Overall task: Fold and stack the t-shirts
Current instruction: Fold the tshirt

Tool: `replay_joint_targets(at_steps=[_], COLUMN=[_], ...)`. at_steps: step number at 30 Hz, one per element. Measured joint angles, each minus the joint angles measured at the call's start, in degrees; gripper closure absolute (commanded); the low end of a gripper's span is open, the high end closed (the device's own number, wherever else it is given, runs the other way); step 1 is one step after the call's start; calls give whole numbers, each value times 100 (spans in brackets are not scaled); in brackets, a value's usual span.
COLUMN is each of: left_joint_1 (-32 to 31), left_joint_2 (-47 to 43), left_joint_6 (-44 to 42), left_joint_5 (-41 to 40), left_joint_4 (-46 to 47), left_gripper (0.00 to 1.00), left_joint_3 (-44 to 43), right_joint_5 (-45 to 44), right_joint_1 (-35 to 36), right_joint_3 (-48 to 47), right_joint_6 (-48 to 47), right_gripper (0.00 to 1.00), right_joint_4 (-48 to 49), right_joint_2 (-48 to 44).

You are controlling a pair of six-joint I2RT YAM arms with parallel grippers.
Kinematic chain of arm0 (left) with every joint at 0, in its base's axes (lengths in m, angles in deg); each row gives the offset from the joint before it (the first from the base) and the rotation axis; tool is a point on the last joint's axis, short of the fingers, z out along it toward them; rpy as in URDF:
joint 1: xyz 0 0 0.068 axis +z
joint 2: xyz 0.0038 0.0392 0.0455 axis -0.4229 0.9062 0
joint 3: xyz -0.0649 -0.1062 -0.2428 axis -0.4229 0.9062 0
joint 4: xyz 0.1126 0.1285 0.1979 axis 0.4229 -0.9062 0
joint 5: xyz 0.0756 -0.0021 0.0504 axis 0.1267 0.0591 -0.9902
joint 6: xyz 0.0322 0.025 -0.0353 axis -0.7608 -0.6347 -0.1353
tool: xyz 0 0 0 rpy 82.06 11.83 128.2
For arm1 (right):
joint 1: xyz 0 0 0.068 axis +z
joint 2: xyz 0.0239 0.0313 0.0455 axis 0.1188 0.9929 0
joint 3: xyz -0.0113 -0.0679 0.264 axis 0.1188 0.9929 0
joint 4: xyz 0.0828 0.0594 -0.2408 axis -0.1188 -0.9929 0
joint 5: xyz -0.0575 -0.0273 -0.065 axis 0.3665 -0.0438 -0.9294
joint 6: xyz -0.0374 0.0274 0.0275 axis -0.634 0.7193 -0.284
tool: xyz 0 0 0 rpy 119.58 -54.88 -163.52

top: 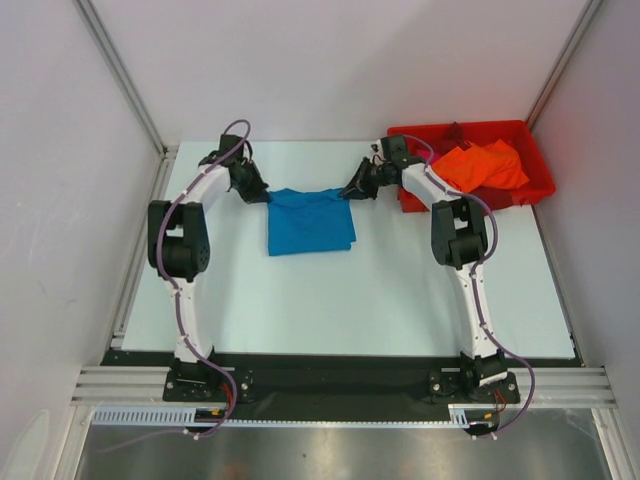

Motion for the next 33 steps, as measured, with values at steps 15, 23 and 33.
replay_joint_targets(at_steps=[15,23,33], left_joint_1=[2,2,7], left_joint_2=[-940,315,525], left_joint_6=[236,236,225], left_joint_5=[186,326,297], left_joint_4=[319,262,256], left_gripper=[98,100,100], left_joint_3=[225,-798,-925], right_joint_5=[17,111,208], right_joint_1=[0,-22,-127], right_joint_3=[413,125,-448], right_joint_6=[260,452,516], right_gripper=[91,91,94], right_joint_4=[448,791,787], right_joint_2=[-951,-181,297])
